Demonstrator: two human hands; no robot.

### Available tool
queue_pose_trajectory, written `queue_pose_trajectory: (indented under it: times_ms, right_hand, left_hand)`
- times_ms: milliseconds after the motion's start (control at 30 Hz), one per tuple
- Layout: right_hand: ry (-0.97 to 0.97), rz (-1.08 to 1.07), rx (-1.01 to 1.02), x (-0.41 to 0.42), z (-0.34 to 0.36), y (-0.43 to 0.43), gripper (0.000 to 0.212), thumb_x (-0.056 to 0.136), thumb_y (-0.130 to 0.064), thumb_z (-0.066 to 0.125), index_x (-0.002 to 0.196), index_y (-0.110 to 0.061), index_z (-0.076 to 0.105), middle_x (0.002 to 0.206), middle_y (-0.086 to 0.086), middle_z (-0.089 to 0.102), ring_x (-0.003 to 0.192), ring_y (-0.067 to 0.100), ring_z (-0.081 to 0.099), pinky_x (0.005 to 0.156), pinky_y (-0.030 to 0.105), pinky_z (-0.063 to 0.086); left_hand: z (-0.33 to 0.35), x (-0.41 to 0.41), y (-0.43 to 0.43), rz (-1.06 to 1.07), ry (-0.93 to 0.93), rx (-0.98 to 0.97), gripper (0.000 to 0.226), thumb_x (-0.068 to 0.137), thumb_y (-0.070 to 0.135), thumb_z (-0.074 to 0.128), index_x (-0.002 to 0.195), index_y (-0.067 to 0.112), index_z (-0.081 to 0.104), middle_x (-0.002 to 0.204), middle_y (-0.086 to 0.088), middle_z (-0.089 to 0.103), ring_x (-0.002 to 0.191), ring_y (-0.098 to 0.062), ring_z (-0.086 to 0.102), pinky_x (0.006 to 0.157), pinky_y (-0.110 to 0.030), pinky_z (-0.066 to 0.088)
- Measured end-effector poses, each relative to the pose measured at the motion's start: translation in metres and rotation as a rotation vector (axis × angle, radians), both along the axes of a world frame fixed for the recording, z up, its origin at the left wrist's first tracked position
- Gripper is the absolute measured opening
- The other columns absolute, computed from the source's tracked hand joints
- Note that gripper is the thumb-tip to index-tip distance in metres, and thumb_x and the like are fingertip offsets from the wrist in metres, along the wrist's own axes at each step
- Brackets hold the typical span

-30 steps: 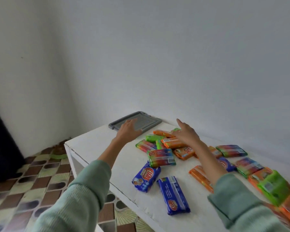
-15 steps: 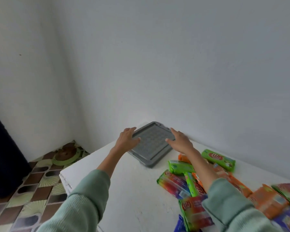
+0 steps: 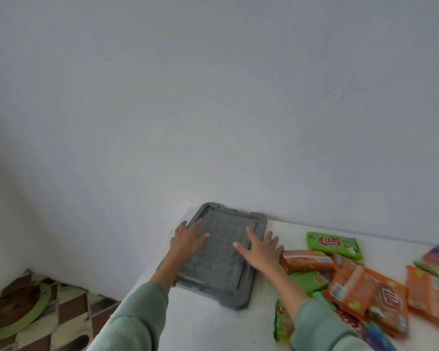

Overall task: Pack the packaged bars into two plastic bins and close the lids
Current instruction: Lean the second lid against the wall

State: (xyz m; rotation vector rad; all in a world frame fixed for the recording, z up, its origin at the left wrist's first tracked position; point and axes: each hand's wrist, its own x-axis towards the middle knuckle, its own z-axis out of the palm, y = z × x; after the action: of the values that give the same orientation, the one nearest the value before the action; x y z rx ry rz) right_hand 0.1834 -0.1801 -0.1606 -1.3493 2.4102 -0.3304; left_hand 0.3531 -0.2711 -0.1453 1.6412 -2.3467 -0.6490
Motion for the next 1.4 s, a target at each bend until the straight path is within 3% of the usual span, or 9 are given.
queue_pose_trajectory:
  times_ms: [200,367,500,600,867,1167,1400]
  right_hand:
    - [-0.006,-0.085,-0.053,0.014,-0.014,-0.007,0.071,0.087,-0.065,0.037,0.148,-0.036,0.014,0.156,0.021,-0.003,0.144,0.038,-0.004,0.115,0.051,0.003]
    - [-0.114,-0.151,-0.156,0.02,-0.007,-0.008,0.071,0.086,-0.056,0.051,0.147,-0.032,0.023,0.155,0.021,0.002,0.144,0.035,0.005,0.117,0.042,0.012]
    - [-0.224,-0.192,-0.346,0.014,0.022,0.002,0.068,0.087,-0.044,0.059,0.146,-0.025,0.031,0.155,0.02,0.003,0.143,0.032,0.012,0.113,0.035,0.024]
    - [-0.196,-0.179,-0.511,-0.003,0.056,0.018,0.065,0.087,-0.04,0.06,0.144,-0.026,0.034,0.157,0.014,0.0,0.144,0.027,0.012,0.111,0.032,0.027]
    - [0.051,-0.179,-0.735,-0.12,0.13,0.111,0.069,0.085,-0.037,0.064,0.144,-0.033,0.03,0.157,0.013,-0.002,0.144,0.029,0.013,0.109,0.036,0.032]
    - [0.136,-0.267,-0.667,-0.288,0.147,0.245,0.088,0.076,-0.027,0.075,0.146,-0.035,0.021,0.157,0.013,-0.01,0.145,0.032,0.006,0.113,0.038,0.024]
    - [0.231,-0.27,-0.651,-0.355,0.13,0.293,0.102,0.078,-0.011,0.072,0.148,-0.038,0.002,0.157,0.01,-0.016,0.145,0.032,0.011,0.106,0.036,0.036]
  left_hand:
    - [-0.019,-0.008,-0.012,-0.011,-0.15,-0.029,0.062,0.092,0.055,0.037,0.146,0.03,0.023,0.154,-0.012,0.008,0.14,-0.033,0.017,0.113,-0.047,0.02]
    - [-0.008,-0.022,-0.006,0.085,-0.156,0.002,0.056,0.088,0.054,0.046,0.137,0.026,0.04,0.146,-0.014,0.022,0.132,-0.038,0.026,0.107,-0.05,0.025]
    - [0.014,-0.03,0.0,0.107,-0.101,-0.092,0.057,0.087,0.057,0.046,0.137,0.028,0.04,0.146,-0.014,0.022,0.131,-0.038,0.026,0.107,-0.05,0.024]
    - [0.043,-0.047,0.015,0.115,0.02,-0.188,0.061,0.087,0.057,0.047,0.141,0.031,0.034,0.148,-0.015,0.016,0.131,-0.039,0.024,0.107,-0.05,0.022]
    - [0.112,-0.162,0.107,-0.039,0.351,-0.35,0.079,0.08,0.049,0.063,0.145,0.033,0.021,0.151,-0.015,-0.001,0.134,-0.039,0.011,0.108,-0.052,0.02]
    - [0.11,-0.343,0.226,-0.158,0.477,-0.354,0.091,0.076,0.035,0.072,0.147,0.031,0.015,0.151,-0.016,-0.004,0.135,-0.039,0.01,0.107,-0.053,0.024]
    - [0.089,-0.42,0.268,-0.143,0.566,-0.438,0.104,0.072,0.02,0.078,0.148,0.034,0.008,0.15,-0.014,0.0,0.132,-0.036,0.016,0.103,-0.051,0.038]
